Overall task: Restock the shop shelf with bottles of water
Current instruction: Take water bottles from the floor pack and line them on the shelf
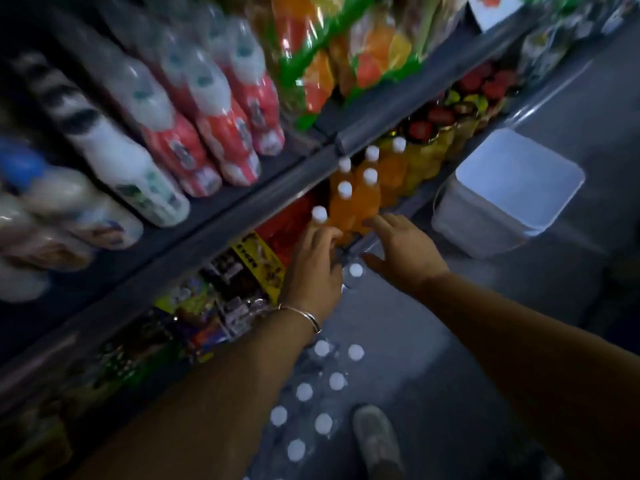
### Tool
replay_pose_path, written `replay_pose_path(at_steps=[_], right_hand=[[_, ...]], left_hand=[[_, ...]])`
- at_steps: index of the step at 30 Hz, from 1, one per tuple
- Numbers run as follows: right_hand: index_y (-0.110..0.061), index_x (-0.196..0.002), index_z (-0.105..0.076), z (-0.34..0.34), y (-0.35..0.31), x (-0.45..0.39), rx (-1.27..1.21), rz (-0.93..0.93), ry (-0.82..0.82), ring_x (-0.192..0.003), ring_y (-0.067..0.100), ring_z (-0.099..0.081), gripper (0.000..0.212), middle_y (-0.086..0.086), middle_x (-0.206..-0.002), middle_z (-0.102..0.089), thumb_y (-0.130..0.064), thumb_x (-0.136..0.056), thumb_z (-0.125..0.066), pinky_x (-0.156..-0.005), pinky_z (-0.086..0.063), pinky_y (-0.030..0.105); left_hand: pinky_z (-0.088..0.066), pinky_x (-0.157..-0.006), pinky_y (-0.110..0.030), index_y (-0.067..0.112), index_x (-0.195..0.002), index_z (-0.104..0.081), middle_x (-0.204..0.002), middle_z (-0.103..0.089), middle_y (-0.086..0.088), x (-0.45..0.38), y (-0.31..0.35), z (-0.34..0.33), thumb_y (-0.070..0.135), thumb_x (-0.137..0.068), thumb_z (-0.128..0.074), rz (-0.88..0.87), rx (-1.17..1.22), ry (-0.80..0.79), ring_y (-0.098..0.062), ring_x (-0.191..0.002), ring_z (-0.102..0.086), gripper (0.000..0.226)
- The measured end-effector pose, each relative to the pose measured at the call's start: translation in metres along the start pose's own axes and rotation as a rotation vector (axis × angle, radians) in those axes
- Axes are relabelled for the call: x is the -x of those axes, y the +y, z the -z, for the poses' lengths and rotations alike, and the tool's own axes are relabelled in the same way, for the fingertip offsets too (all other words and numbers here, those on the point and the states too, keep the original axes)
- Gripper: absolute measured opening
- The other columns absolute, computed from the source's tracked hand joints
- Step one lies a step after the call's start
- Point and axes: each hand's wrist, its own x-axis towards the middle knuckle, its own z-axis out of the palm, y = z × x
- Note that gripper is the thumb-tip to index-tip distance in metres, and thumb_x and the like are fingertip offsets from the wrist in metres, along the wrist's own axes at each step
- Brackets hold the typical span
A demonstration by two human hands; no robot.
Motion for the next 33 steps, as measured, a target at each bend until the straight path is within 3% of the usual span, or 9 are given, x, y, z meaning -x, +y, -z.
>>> replay_pose_path(at_steps=[5, 9, 14, 17, 21, 25, 29, 33], right_hand=[[-0.014, -0.134, -0.041, -0.104, 0.054, -0.006, -0.018, -0.171, -0.145, -0.122, 0.029, -0.045, 0.058, 0.009, -0.136, -0.047, -0.033, -0.085, -0.065, -0.094, -0.039, 0.036], [-0.012, -0.138, -0.035, -0.173, 0.083, -0.020, -0.089, -0.302, -0.206, -0.123, 0.029, -0.046, 0.070, 0.010, -0.139, -0.046, -0.031, -0.081, -0.071, -0.095, -0.039, 0.035], [-0.014, -0.140, -0.035, -0.235, 0.104, -0.044, -0.336, -0.486, -0.186, -0.122, 0.030, -0.048, 0.074, 0.010, -0.136, -0.050, -0.022, -0.078, -0.075, -0.091, -0.040, 0.033], [-0.018, -0.133, -0.047, -0.258, 0.111, -0.052, -0.482, -0.519, -0.148, -0.120, 0.025, -0.051, 0.061, 0.007, -0.129, -0.056, -0.017, -0.079, -0.074, -0.085, -0.037, 0.025], [-0.018, -0.134, -0.049, -0.267, 0.111, -0.052, -0.589, -0.550, -0.059, -0.123, 0.022, -0.049, 0.055, 0.006, -0.131, -0.056, -0.014, -0.083, -0.069, -0.085, -0.032, 0.020], [-0.014, -0.134, -0.050, -0.254, 0.105, -0.044, -0.626, -0.539, -0.031, -0.122, 0.022, -0.050, 0.053, 0.007, -0.130, -0.057, -0.013, -0.084, -0.068, -0.088, -0.037, 0.021], [-0.013, -0.127, -0.054, -0.210, 0.094, -0.035, -0.624, -0.492, -0.015, -0.114, 0.019, -0.053, 0.046, 0.008, -0.124, -0.059, -0.010, -0.084, -0.068, -0.075, -0.040, 0.009], [-0.012, -0.117, -0.060, -0.136, 0.072, -0.026, -0.565, -0.393, 0.003, -0.108, 0.026, -0.058, 0.042, 0.011, -0.115, -0.064, -0.015, -0.078, -0.074, -0.087, -0.046, 0.031]], left_hand=[[-0.043, -0.094, -0.043, 0.009, -0.116, -0.052, -0.121, -0.047, -0.010, -0.012, -0.070, -0.079, -0.007, -0.078, -0.062, 0.103, -0.024, -0.079, -0.029, -0.112, -0.049, 0.042], [-0.038, -0.093, -0.021, 0.008, -0.118, -0.050, -0.125, -0.043, -0.010, -0.027, -0.113, -0.127, -0.004, -0.081, -0.062, 0.138, -0.026, -0.133, -0.024, -0.115, -0.046, 0.041], [-0.046, -0.096, -0.035, 0.010, -0.119, -0.048, -0.126, -0.041, -0.009, -0.051, -0.148, -0.163, -0.004, -0.078, -0.064, 0.141, -0.033, -0.168, -0.025, -0.117, -0.045, 0.046], [-0.046, -0.096, -0.036, 0.009, -0.120, -0.047, -0.126, -0.041, -0.008, -0.058, -0.161, -0.173, -0.003, -0.077, -0.066, 0.140, -0.030, -0.186, -0.024, -0.117, -0.045, 0.048], [-0.046, -0.096, -0.035, 0.011, -0.121, -0.046, -0.128, -0.041, -0.008, -0.060, -0.171, -0.175, -0.001, -0.078, -0.067, 0.144, -0.055, -0.201, -0.023, -0.119, -0.044, 0.049], [-0.044, -0.098, -0.039, 0.012, -0.122, -0.046, -0.129, -0.041, -0.007, -0.058, -0.166, -0.167, 0.002, -0.079, -0.067, 0.129, -0.068, -0.204, -0.024, -0.120, -0.044, 0.049], [-0.041, -0.100, -0.043, 0.011, -0.125, -0.043, -0.131, -0.040, -0.009, -0.055, -0.138, -0.149, 0.000, -0.078, -0.065, 0.115, -0.068, -0.228, -0.026, -0.122, -0.042, 0.053], [-0.040, -0.099, -0.039, 0.010, -0.125, -0.042, -0.128, -0.041, -0.012, -0.055, -0.086, -0.112, 0.000, -0.076, -0.064, 0.107, -0.094, -0.281, -0.027, -0.119, -0.043, 0.055]])
